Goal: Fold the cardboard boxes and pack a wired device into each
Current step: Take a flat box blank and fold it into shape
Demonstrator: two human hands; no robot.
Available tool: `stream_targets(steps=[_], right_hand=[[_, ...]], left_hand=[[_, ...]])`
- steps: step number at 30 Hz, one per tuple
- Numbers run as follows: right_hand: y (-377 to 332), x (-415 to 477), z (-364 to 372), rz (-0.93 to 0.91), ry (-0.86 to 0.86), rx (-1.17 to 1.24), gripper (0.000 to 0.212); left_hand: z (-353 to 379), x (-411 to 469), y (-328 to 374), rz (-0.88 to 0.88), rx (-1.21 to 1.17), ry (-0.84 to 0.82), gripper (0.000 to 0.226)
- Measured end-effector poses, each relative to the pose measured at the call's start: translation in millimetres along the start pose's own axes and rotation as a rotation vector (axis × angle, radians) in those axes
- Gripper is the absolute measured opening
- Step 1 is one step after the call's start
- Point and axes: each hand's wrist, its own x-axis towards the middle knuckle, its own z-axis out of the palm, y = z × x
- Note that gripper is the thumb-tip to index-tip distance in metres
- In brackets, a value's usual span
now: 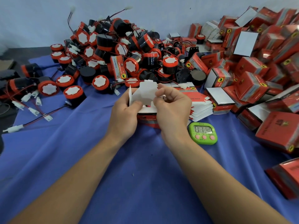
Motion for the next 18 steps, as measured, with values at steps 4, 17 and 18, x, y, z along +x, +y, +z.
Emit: stream_targets(steps=[4,17,18], right_hand=[[-2,3,-3,-0.013,-0.013,-0.08,0.034],[-9,13,-6,0.166,-0.163,-0.001,0.031],[-9,14,-7,0.172,-0.168,0.019,0.032]], left_hand=[[1,-3,2,-0.026,-0.186,-0.071,0.031],[-8,6,10,-0.146,-0.416,-0.161,0.028],[-9,7,10,-0.141,-0.429,-0.173,0.028]])
